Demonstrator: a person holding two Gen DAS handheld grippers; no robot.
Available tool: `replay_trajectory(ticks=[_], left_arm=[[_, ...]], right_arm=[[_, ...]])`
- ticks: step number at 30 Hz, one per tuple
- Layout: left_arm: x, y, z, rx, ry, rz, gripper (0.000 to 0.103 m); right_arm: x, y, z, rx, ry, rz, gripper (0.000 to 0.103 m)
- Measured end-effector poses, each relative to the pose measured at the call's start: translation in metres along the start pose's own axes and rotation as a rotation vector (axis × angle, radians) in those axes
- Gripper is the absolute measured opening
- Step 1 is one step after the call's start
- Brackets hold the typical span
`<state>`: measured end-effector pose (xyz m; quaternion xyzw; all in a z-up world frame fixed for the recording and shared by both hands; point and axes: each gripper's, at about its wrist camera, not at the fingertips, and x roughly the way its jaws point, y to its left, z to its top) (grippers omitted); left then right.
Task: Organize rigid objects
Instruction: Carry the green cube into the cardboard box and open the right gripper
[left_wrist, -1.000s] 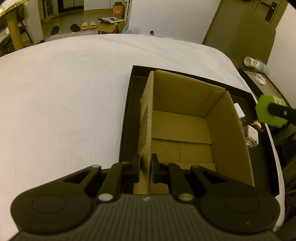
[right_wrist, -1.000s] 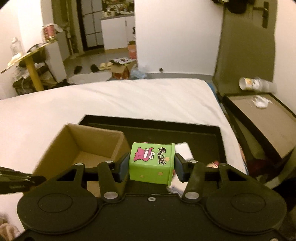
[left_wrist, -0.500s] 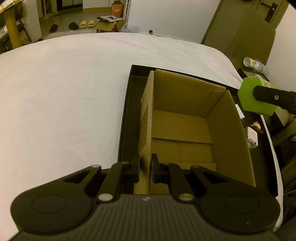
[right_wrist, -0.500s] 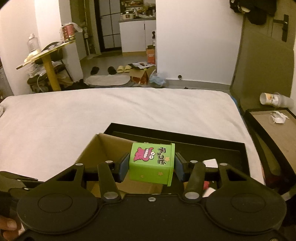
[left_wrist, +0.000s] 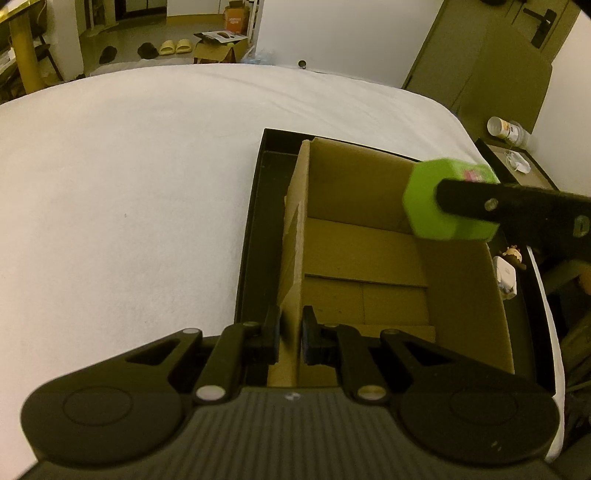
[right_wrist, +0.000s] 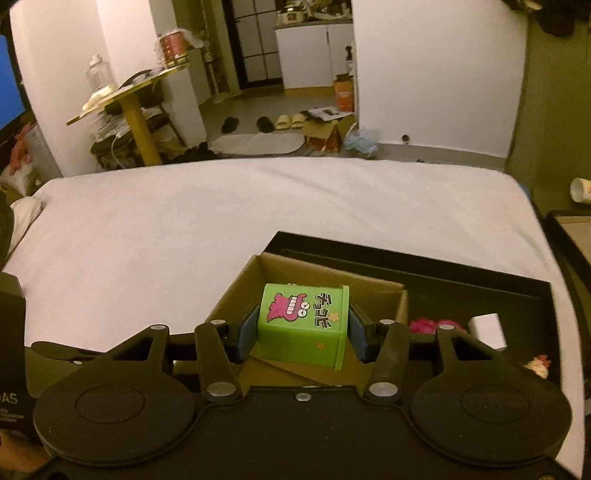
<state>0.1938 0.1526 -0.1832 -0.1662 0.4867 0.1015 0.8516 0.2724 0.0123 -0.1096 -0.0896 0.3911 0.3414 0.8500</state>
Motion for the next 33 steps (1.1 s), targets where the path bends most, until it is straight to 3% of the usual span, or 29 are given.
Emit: replay_trajectory(ticks=[25,33], left_arm=[[0.006,0.003,0.000,-0.034,-0.001,-0.016,0.011],[0.006,0.003,0.000,-0.036,0.000,-0.020,0.012]], right_arm=[[0.063,0.008,-0.023,0.063,0.150,0.031,0.050],[0.064,0.003,-0.022,0.130,0.130,0.034,0.051]])
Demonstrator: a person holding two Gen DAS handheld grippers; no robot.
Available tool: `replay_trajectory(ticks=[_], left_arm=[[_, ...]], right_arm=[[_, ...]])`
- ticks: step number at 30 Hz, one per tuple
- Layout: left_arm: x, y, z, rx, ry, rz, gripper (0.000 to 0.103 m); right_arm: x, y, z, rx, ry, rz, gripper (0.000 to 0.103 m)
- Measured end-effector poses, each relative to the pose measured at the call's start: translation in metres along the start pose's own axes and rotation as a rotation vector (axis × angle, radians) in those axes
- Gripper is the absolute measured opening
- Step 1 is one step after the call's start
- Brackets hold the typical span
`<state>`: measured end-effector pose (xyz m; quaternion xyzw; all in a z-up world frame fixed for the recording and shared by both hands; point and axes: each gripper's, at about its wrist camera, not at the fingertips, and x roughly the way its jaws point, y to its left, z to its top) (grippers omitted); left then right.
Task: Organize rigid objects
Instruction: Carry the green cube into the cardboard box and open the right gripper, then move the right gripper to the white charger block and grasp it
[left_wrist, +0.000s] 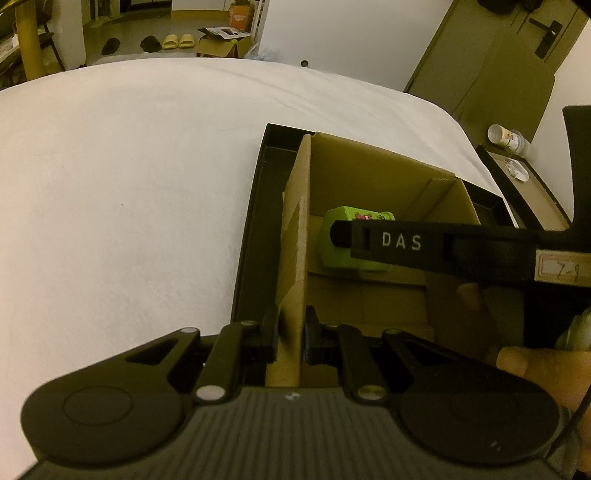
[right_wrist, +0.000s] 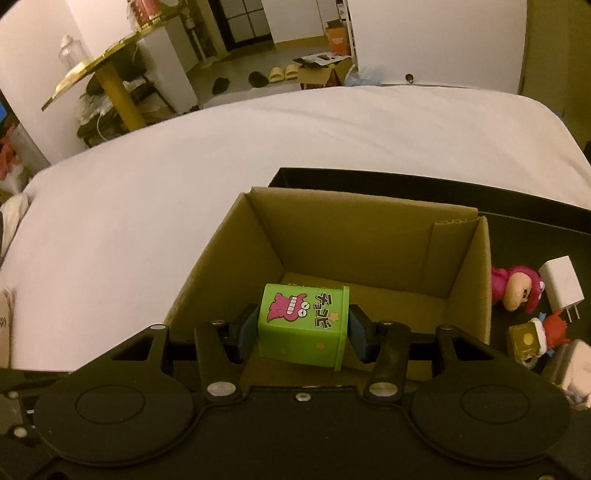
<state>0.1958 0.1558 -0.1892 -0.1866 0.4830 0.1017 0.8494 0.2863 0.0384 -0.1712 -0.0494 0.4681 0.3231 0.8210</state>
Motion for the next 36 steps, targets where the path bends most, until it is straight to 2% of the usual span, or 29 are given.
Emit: replay_trajectory(ticks=[5,14,23,36], left_arm=[[0.000,-0.002,-0.001,0.002,-0.001,0.002,0.012],[0.000,-0.002,0.000,0.006,0.000,0.003,0.012],[0.001,-0.003,0.000,0.017,0.005,0.010,0.012],[0.003,-0.006,0.001,0.029,0.011,0.020,0.012]], right_arm=[[-0.010,-0.003,0.002,0.003,-0.020,0.012,0.053],[-0.056,-0.013,0.002,0.000,-0.056,0.033,0.056],[-0.099,-0.025,0.004,-0.028,-0.105,-0.001,0.060],[-0.118,-0.069,-0.009,0.025,-0.145,-0.098,0.060]])
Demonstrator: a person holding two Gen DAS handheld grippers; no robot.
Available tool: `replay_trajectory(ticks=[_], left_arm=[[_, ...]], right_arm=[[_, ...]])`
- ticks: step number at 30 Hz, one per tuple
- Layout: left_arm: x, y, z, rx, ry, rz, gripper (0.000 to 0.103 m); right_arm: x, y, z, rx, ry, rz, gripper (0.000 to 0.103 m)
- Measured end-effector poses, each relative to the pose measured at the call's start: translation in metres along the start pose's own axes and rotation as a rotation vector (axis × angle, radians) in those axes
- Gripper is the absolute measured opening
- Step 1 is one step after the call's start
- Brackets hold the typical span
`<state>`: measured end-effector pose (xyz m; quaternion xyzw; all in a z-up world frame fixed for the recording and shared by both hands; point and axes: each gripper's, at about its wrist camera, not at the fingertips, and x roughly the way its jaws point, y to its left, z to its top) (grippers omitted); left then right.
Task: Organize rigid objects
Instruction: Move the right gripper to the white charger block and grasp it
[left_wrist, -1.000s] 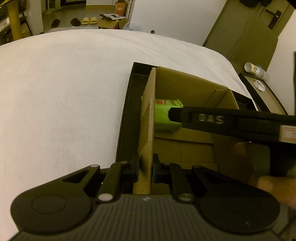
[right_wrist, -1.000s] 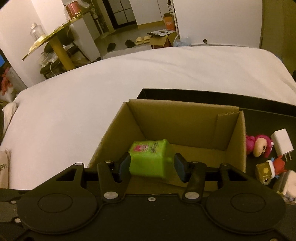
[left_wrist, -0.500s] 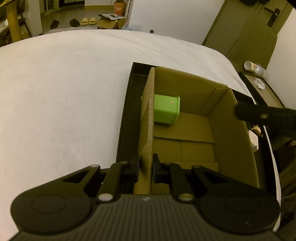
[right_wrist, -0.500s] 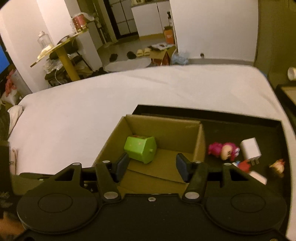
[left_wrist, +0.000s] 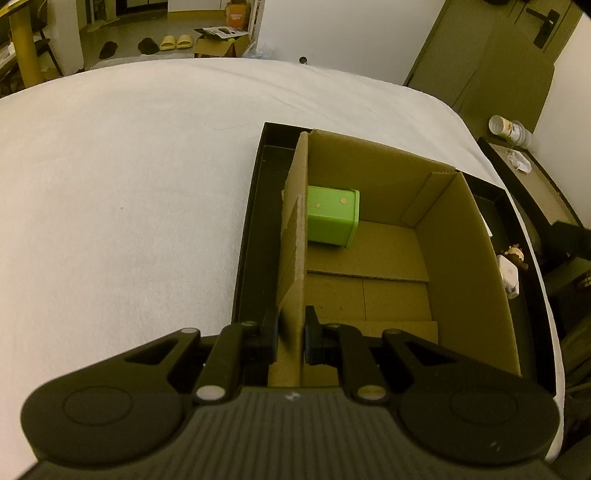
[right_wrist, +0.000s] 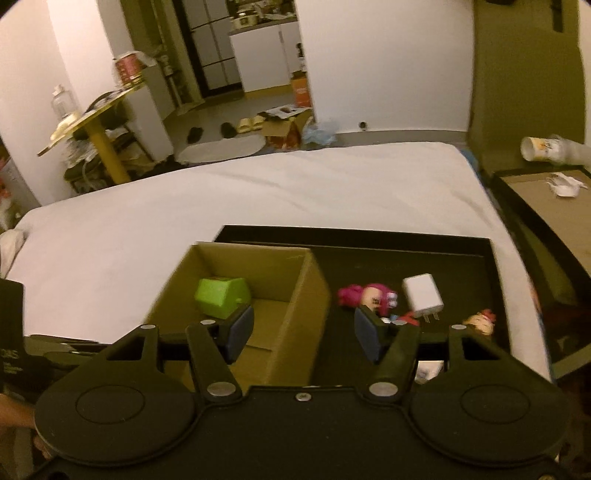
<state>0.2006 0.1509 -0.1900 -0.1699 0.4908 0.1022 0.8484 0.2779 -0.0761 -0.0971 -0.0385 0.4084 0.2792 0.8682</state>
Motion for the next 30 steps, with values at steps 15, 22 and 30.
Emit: replay_trajectory(ticks=[15,22,30], left_arm=[[0.000,-0.002,0.000,0.004,0.004,0.008,0.011],[0.000,-0.002,0.000,0.005,0.005,0.009,0.011],[0.001,-0.003,0.001,0.008,0.008,0.015,0.011]], right_arm=[[0.014,-0.038,-0.028,0.043,0.025,-0.104,0.060],[0.023,-0.057,-0.037,0.084,0.049,-0.146,0.060],[0.044,-0.067,-0.043,0.147,0.086,-0.170,0.060]])
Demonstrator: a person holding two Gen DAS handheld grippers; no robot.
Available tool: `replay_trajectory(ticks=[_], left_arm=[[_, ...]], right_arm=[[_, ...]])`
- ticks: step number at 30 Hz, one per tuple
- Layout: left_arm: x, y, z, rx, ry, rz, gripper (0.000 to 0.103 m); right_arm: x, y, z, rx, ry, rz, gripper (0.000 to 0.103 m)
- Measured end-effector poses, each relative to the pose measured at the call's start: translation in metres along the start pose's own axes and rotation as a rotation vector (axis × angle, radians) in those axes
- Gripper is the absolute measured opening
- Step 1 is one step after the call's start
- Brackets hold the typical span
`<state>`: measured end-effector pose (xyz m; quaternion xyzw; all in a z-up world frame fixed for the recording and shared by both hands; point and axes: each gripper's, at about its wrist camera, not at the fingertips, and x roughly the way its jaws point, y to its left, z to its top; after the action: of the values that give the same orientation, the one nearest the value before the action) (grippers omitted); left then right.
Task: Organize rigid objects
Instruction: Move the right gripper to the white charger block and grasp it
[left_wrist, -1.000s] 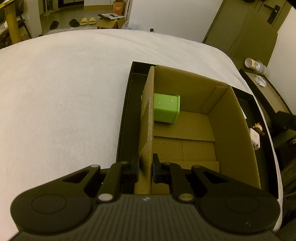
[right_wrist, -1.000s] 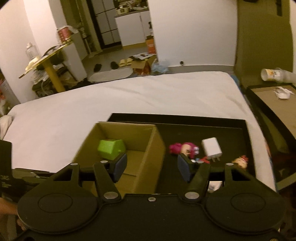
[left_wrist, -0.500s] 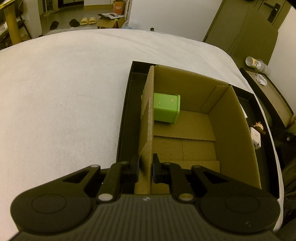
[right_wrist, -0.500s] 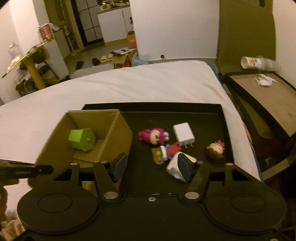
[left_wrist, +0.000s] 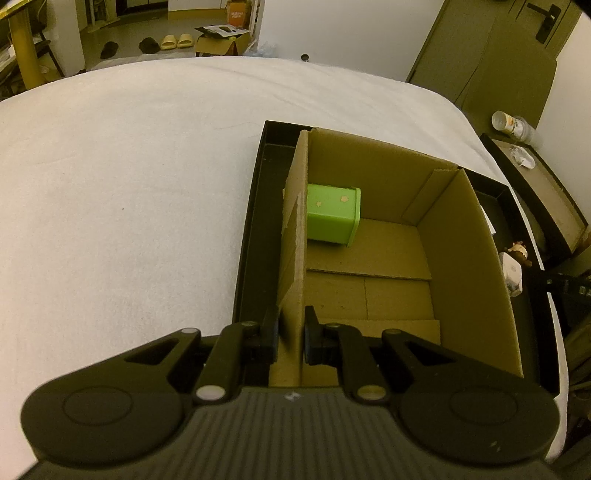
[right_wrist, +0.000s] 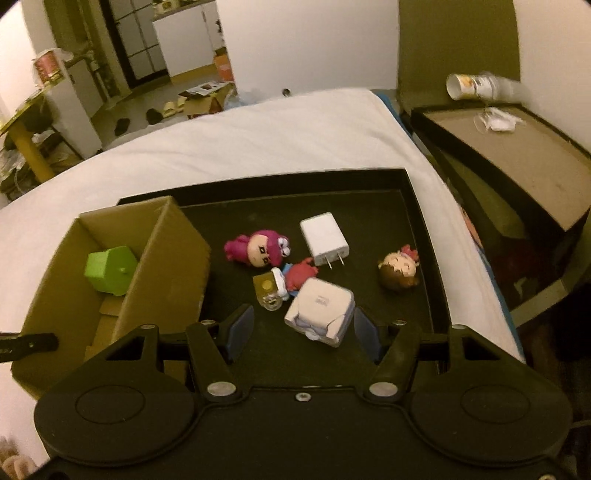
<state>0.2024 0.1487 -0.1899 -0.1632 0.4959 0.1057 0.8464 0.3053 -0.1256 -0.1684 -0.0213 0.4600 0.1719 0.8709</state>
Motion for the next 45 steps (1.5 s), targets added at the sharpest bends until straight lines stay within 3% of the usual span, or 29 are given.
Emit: replay_trajectory(ticks=[12,27,32,45], left_arm=[[0.001,0.000,0.000,-0.005,0.001,-0.002,0.011],[0.000,0.001,-0.001,-0.008,0.000,-0.006,0.011],[0.001,0.001,-0.001,-0.006,-0.001,-0.006,0.012],[0.001,0.001,0.000,-0.005,0.002,-0.002,0.012]], right_arm=[[0.033,0.005,0.010,0.057,0.035,-0.056,0.060],[0.058,-0.003,0.006,0.035,0.069,-0.132,0.058],[0.055,-0.010,0.001,0.039,0.059,-0.129,0.044],[0.032,-0.008,-0.001,0.016,0.028,-0.057,0.043]])
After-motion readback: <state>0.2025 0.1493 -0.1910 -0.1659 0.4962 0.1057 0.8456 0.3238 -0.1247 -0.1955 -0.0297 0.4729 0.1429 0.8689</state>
